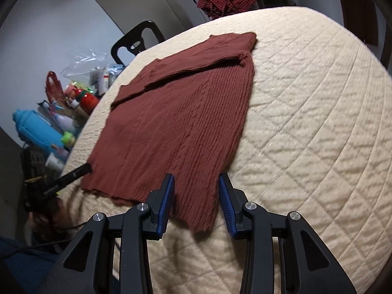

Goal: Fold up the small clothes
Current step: 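Grasp the hem with both grippers and lift it toward the collar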

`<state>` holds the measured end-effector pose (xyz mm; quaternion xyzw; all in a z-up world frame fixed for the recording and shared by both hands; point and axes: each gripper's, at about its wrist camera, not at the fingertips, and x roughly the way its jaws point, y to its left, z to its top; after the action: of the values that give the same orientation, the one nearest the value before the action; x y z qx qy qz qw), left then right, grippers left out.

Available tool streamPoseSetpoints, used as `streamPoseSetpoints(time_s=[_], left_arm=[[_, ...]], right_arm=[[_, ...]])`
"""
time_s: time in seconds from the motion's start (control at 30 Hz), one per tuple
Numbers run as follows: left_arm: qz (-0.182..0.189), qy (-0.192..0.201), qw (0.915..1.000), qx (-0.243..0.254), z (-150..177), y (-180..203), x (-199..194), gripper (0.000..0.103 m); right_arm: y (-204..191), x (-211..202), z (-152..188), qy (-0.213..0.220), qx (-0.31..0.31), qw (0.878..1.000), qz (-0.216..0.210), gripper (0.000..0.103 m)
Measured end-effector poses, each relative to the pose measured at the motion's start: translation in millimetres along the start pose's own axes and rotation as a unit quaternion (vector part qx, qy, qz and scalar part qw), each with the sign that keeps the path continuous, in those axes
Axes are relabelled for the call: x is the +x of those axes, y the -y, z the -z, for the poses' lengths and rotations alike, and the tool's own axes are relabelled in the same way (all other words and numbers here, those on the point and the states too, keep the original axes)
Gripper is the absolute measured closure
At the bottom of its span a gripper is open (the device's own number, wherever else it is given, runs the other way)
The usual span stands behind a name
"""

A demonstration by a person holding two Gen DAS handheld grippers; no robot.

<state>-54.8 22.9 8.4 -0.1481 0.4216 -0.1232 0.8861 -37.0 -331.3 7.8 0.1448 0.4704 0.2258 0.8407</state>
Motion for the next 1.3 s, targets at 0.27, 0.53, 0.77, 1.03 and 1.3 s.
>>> streamPoseSetpoints(time_s=[0.27,0.53,0.77,1.03,1.3], left_arm=[[0.016,-0.006,0.9998,-0.014,-6,2,9,0.074],[0.042,-0.003,0.9984,-0.037,-8,-11,3,0.092],[0.078,0.059,0.9943,-0.042,-24,-17,-39,0.095],[0.107,0.106,0.9880,-0.033,-37,-11,-72,0.095],[0.111,0.134,0.9837,-0.045,-64,-19,-60,0.095]], right_arm=[[0,7,-5,0.004,0.015,1.000,-0.025,0.072],[-1,5,-4,0.006,0.023,0.999,-0.047,0.093],[1,-32,-13,0.066,0.037,0.993,-0.088,0.094],[-13,-62,-22,0.106,0.014,0.987,-0.122,0.094],[-12,-58,-42,0.134,0.014,0.981,-0.136,0.094]])
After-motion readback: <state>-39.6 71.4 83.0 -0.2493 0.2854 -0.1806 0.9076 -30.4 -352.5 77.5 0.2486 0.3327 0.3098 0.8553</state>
